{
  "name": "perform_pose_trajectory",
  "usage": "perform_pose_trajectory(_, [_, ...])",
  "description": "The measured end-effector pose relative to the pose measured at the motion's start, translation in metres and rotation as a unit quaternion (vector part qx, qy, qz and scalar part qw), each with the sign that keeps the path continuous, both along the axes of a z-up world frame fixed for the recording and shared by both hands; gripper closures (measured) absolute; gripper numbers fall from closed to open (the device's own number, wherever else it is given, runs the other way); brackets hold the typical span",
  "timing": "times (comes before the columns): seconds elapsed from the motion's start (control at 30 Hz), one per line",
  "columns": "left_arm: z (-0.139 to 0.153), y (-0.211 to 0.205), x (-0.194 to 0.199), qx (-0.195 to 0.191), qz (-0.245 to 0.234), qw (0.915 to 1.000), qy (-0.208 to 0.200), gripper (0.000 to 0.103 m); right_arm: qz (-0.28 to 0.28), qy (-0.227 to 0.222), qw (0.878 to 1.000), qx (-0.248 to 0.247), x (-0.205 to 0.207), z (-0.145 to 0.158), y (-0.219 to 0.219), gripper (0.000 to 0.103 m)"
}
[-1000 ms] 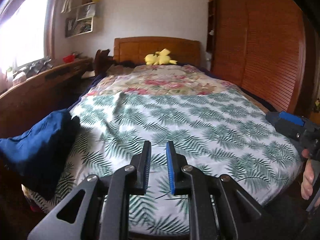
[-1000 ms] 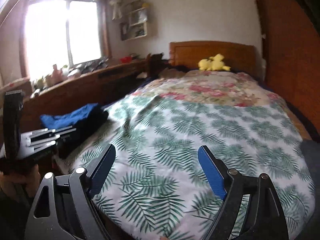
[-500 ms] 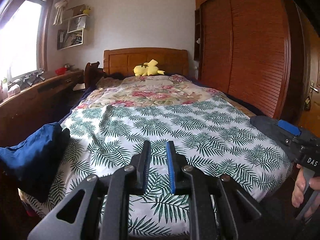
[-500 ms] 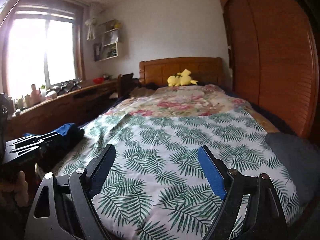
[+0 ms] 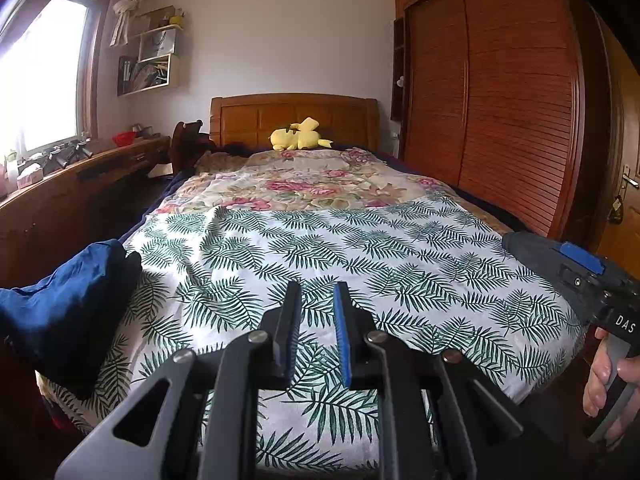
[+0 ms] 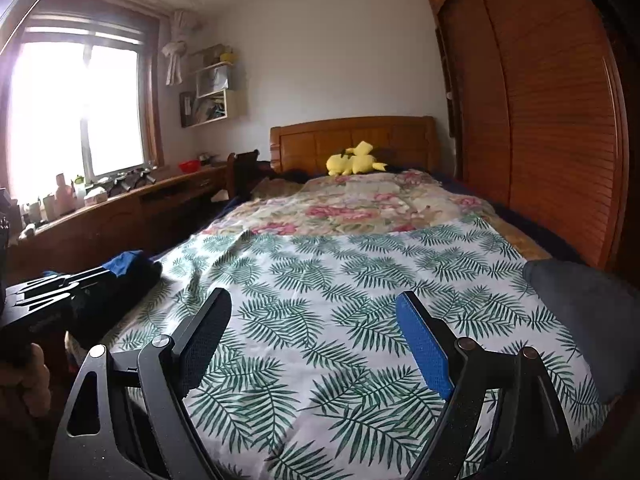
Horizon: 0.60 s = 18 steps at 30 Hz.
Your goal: Fold large clothes
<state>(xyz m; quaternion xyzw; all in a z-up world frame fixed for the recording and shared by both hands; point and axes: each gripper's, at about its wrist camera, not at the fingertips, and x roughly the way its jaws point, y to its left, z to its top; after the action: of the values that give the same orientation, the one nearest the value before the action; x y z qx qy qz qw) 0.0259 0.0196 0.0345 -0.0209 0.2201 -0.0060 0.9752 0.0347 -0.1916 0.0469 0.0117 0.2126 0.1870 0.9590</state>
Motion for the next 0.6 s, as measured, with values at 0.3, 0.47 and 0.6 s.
perform_pose_trajectory(0.3, [-0.0001, -0.0002, -0.0012, 0.0, 0.0, 1.0, -0.001, 0.088, 0.0, 0.0, 1.0, 0.002, -0.0006, 0.0002, -0.0004, 0.017])
perform_pose_trajectory(0.47, [0.0015, -0.0016, -0.0066, 0.006, 0.003, 0.9999, -0.008, 0.088, 0.0, -0.001, 1.0, 0.002, -0.001, 0.0003, -0.0002, 0.017])
perform_pose_trajectory(0.6, [0.0024, -0.0031, -0.0101, 0.003, 0.001, 0.9999, -0.011, 0.088, -0.001, -0.001, 1.0, 0.003, -0.0012, 0.0012, -0.0003, 0.017])
